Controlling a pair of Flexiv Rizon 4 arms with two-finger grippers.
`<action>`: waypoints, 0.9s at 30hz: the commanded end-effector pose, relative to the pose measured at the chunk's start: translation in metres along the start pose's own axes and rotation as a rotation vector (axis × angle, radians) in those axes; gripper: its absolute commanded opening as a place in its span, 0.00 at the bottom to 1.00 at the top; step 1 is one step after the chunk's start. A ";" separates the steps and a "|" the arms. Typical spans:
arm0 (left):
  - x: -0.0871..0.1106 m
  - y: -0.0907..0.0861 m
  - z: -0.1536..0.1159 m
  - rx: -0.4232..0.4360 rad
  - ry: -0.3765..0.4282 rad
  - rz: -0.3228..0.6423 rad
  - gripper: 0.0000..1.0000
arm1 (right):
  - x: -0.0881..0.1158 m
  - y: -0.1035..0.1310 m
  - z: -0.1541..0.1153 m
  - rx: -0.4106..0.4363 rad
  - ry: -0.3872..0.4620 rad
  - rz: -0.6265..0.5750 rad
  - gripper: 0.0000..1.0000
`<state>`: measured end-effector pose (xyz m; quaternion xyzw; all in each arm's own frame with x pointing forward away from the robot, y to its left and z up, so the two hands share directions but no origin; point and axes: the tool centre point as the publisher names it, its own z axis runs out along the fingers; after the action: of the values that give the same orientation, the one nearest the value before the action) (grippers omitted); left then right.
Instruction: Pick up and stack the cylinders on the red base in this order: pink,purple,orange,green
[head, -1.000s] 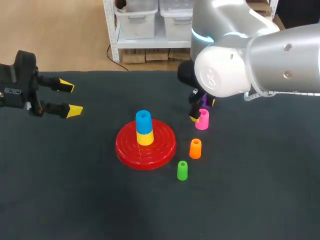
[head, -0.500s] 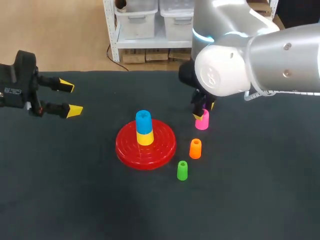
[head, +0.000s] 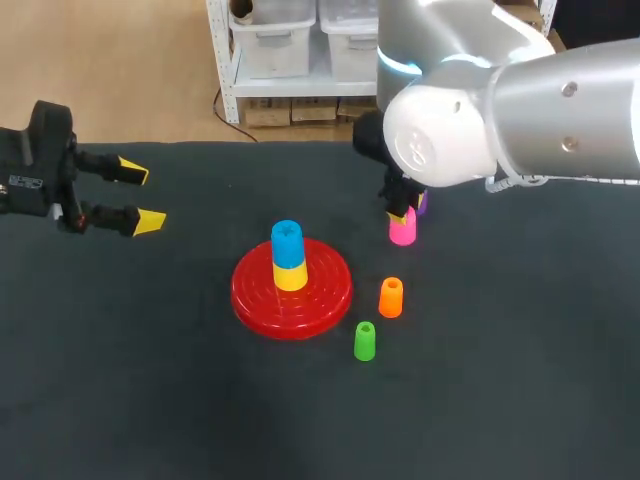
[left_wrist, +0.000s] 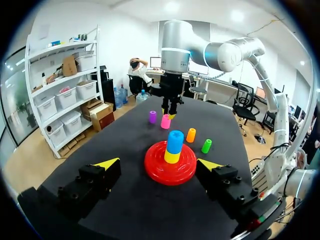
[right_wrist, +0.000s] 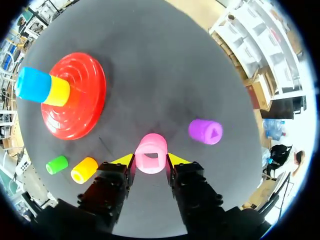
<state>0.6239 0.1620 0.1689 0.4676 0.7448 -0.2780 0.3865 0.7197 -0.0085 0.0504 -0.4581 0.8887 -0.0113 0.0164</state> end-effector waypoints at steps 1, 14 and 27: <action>0.001 0.002 0.001 0.002 -0.003 0.002 1.00 | -0.003 0.002 -0.037 0.012 -0.043 -0.032 0.00; 0.001 0.002 0.001 0.002 -0.003 0.002 1.00 | -0.050 0.054 -0.122 0.005 -0.195 -0.404 0.00; 0.001 0.002 0.001 0.002 -0.003 0.002 1.00 | -0.056 0.069 -0.139 -0.024 -0.213 -0.592 0.00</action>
<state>0.6239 0.1619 0.1689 0.4676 0.7448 -0.2781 0.3864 0.6922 0.0801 0.1873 -0.6960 0.7099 0.0419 0.0990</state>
